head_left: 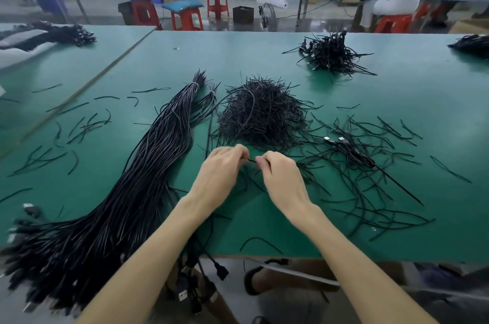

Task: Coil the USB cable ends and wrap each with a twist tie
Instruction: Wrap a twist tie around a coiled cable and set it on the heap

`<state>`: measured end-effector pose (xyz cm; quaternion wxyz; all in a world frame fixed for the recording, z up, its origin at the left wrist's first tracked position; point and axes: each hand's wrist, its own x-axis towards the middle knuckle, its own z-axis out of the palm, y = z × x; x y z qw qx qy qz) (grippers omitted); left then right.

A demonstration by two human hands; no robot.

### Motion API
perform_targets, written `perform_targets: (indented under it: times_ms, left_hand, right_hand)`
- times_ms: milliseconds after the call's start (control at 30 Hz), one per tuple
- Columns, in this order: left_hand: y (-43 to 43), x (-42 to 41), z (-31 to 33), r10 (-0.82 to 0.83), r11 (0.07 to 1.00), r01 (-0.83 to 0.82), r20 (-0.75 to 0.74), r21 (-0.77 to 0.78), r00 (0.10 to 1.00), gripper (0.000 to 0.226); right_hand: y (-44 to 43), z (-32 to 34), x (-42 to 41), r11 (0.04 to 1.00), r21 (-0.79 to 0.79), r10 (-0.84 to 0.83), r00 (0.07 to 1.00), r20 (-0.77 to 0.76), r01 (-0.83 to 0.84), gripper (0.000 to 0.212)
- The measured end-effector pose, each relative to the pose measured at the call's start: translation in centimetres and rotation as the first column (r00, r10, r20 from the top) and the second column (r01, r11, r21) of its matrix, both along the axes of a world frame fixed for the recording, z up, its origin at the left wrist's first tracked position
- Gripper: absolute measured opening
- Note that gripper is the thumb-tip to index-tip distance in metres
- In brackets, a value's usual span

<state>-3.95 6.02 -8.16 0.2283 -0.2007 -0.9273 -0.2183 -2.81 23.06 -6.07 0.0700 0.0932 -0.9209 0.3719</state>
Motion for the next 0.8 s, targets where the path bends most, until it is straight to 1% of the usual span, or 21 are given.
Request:
perform_targets:
  times_ms: [33,67,133,200,233,333,400,467,633,733,767,800]
  left_hand:
    - [0.0,0.2,-0.1,-0.003,1.0,0.003,0.003,-0.026,1.0,0.005]
    - [0.0,0.4,-0.2,0.001,0.999,-0.001,-0.003,-0.054,1.0,0.008]
    - [-0.1,0.3,0.0,0.058,0.996,-0.06,-0.024,-0.073,0.998,0.012]
    - [-0.3,0.1,0.3,0.14,0.99,-0.139,0.012,-0.019,0.99,0.016]
    - [-0.4,0.1,0.3,0.165,0.986,-0.166,0.047,0.026,0.985,0.017]
    - [-0.8,0.0,0.3,0.191,0.954,-0.223,0.166,0.202,0.968,0.022]
    - [-1.0,-0.1,0.2,0.209,0.92,-0.266,0.214,0.289,0.954,0.029]
    - [-1.0,-0.2,0.2,0.22,0.901,-0.286,0.226,0.325,0.949,0.033]
    - [-1.2,-0.1,0.1,0.193,0.848,-0.276,0.221,0.452,0.956,0.029]
    - [-1.5,0.0,0.1,0.144,0.783,-0.257,0.237,0.566,0.961,0.025]
    - [-1.6,0.0,0.3,0.092,0.748,-0.225,0.238,0.624,0.967,0.022]
    - [-1.8,0.0,0.4,0.004,0.688,-0.176,0.239,0.704,0.971,0.019]
  right_hand:
    - [0.2,-0.7,0.0,0.999,-0.033,-0.002,1.0,-0.006,0.001,0.032]
    - [0.4,-1.3,0.1,0.996,-0.086,-0.006,1.0,-0.022,0.004,0.03]
    - [0.9,-1.7,-0.2,0.972,-0.233,-0.04,0.997,-0.059,0.025,0.03]
    - [1.3,-1.7,-0.4,0.933,-0.353,-0.084,0.996,-0.034,0.067,0.031]
    - [1.4,-1.6,-0.5,0.92,-0.384,-0.088,0.996,-0.015,0.076,0.032]
    - [1.3,-1.8,-0.6,0.917,-0.398,-0.044,0.999,-0.008,0.037,0.032]
    - [1.1,-1.8,-0.6,0.916,-0.4,-0.029,1.0,-0.012,0.022,0.032]
    - [1.2,-1.8,-0.6,0.923,-0.386,-0.017,1.0,-0.022,0.007,0.03]
    - [1.2,-1.7,-0.3,0.94,-0.341,0.001,0.998,-0.064,-0.023,0.024]
    - [1.3,-1.8,-0.4,0.941,-0.339,-0.023,0.996,-0.086,-0.007,0.021]
    - [1.3,-1.8,-0.4,0.942,-0.336,-0.031,0.995,-0.096,-0.003,0.021]
    - [1.3,-1.8,-0.3,0.947,-0.322,-0.03,0.994,-0.108,-0.006,0.02]
